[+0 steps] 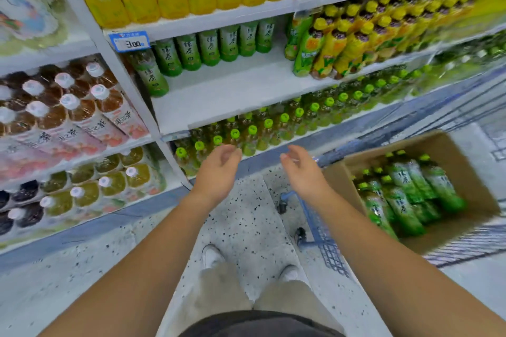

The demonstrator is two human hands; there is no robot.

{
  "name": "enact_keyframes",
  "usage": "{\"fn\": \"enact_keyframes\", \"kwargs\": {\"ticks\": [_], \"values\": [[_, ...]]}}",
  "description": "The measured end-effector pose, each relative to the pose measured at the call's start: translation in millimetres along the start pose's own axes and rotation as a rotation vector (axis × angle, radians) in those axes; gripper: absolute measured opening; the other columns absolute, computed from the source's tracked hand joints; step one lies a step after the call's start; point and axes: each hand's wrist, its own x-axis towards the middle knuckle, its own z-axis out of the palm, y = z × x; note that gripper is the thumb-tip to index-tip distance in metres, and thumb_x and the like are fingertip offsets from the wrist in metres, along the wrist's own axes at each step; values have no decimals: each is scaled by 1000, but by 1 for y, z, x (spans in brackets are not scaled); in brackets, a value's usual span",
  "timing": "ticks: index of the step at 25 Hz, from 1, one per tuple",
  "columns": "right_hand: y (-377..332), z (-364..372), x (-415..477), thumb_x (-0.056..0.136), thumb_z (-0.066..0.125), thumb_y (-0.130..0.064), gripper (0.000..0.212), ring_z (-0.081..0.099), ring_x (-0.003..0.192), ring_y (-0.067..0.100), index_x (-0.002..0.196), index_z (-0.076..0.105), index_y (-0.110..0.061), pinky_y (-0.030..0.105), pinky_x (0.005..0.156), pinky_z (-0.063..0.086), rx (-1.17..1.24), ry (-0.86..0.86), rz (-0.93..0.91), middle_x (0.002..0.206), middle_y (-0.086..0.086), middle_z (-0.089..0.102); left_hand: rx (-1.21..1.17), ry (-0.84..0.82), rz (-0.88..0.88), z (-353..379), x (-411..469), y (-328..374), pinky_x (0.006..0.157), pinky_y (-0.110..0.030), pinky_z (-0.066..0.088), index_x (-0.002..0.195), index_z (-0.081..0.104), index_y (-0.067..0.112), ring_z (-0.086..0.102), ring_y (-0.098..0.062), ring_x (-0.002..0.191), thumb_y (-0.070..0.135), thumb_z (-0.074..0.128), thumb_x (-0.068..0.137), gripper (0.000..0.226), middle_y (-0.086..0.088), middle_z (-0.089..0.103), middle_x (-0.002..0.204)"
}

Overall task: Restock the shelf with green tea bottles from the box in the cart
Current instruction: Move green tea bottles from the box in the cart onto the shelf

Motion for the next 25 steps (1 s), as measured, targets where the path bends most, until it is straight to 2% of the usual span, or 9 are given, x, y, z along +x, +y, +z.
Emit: {"fn": "enact_keyframes", "kwargs": {"ticks": [3, 7, 11, 15, 19, 23, 25], "values": [[24, -38, -37, 103, 47, -44, 56, 45, 136, 19, 153, 35, -23, 39, 106, 41, -4, 26, -30, 153, -1, 43, 21, -32, 22, 41, -45, 21, 99, -31, 40, 145, 48, 18, 50, -12, 123, 44, 47, 102, 50, 2, 51, 145], [59, -89, -78, 103, 48, -39, 51, 49, 131, 17, 149, 42, -17, 27, 98, 37, 54, 101, -53, 147, 1, 50, 15, -95, 5, 109, -94, 35, 96, -29, 36, 148, 43, 18, 47, -17, 133, 45, 46, 103, 52, 2, 47, 150], [101, -141, -106, 102, 48, -43, 55, 51, 130, 18, 149, 41, -16, 30, 101, 39, 30, 146, -17, 146, 1, 52, 82, -172, -2, 165, -110, 42, 102, -32, 38, 149, 42, 17, 46, -21, 134, 45, 44, 104, 53, -1, 45, 151], [140, -189, -120, 102, 45, -45, 52, 53, 118, 16, 148, 43, -20, 32, 96, 40, 43, 180, 80, 139, 0, 55, 139, -242, -32, 210, -113, 47, 109, -35, 36, 149, 42, 17, 46, -21, 136, 44, 44, 103, 53, -2, 45, 152], [173, -226, -124, 102, 46, -44, 47, 53, 112, 14, 145, 46, -23, 34, 101, 41, 70, 241, 191, 136, -2, 56, 186, -342, -51, 256, -100, 49, 102, -28, 35, 147, 45, 15, 48, -19, 134, 45, 44, 103, 53, -1, 49, 148], [198, -258, -115, 102, 47, -43, 49, 53, 112, 13, 146, 45, -22, 35, 101, 43, 86, 291, 307, 126, -6, 57, 183, -439, -132, 310, -71, 53, 105, -36, 40, 142, 48, 19, 54, -23, 126, 50, 44, 102, 50, 5, 54, 136], [206, -275, -108, 103, 45, -43, 50, 54, 116, 16, 147, 44, -21, 35, 102, 42, 49, 305, 357, 127, -6, 57, 178, -504, -172, 337, -55, 56, 106, -43, 44, 140, 49, 22, 56, -25, 121, 53, 43, 100, 51, 1, 57, 136]]}}
